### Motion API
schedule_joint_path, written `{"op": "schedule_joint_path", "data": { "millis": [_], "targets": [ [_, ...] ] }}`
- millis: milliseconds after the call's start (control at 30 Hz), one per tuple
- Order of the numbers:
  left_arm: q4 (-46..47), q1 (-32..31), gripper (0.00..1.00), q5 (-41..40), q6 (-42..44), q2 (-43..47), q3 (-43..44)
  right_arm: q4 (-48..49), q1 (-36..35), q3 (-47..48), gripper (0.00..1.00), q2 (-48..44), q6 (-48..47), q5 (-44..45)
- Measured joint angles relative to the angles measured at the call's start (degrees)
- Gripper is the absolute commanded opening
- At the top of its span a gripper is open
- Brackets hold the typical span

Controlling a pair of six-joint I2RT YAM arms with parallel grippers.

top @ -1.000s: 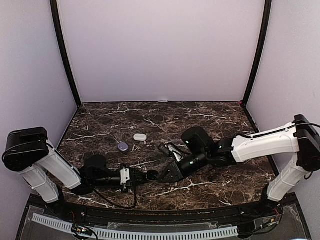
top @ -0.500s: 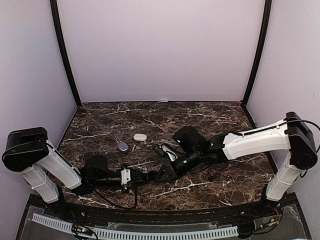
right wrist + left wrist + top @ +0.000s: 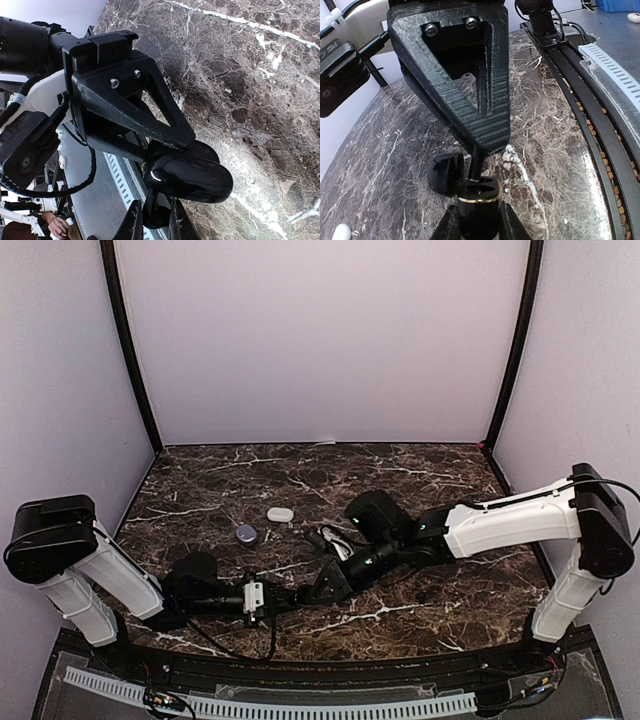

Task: Insert the wireless bluetooth earbuds into the charging case
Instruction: Insert the left earbud into the left side groove of the charging case.

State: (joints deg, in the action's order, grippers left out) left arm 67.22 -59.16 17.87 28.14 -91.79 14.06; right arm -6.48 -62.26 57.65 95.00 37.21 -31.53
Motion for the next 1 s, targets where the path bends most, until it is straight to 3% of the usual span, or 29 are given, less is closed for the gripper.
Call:
{"op": "schedule_joint_path", "data": {
  "millis": [1000],
  "targets": [
    [-1.7, -0.3, 0.08, -1.0, -0.7, 0.0, 0.2, -0.8, -1.0, 3.7, 0.09, 3.4, -0.1, -0.4]
  ]
}}
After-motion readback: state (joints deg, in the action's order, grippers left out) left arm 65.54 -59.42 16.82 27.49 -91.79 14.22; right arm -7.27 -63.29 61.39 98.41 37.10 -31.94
